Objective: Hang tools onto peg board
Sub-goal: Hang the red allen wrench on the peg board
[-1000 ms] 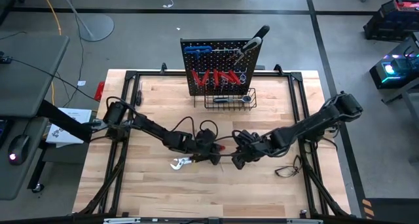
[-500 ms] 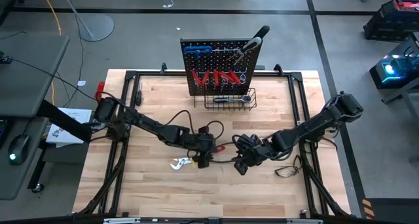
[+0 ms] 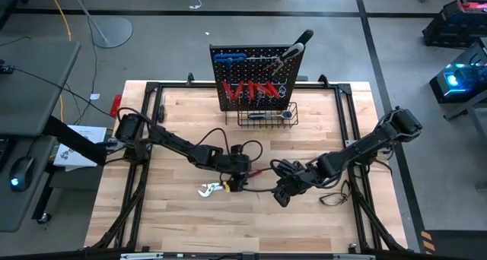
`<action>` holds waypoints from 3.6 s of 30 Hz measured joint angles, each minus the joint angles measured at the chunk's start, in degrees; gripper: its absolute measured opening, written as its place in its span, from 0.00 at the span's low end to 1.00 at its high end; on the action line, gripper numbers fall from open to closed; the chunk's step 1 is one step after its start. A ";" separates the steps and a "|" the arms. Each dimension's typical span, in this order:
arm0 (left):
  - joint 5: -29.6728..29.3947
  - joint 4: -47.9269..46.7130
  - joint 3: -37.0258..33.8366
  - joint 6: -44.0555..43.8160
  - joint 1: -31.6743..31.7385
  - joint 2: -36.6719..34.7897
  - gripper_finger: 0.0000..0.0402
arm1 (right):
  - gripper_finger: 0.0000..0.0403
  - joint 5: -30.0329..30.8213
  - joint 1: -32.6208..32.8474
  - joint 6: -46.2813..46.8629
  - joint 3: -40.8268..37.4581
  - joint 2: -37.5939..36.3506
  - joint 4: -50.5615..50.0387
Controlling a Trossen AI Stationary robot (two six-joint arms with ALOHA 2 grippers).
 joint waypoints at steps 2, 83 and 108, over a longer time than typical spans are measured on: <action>0.08 -0.20 0.00 -1.39 0.26 1.16 0.45 | 0.45 -0.45 -0.04 0.00 0.02 0.00 -0.02; -1.99 -6.38 -27.12 -37.83 -0.05 -44.78 0.00 | 0.00 -18.03 -87.91 -3.64 -25.57 -14.65 21.53; -3.62 -5.89 -27.10 -39.83 -0.15 -44.71 0.00 | 0.00 -16.67 -82.94 -32.13 6.09 19.64 -6.97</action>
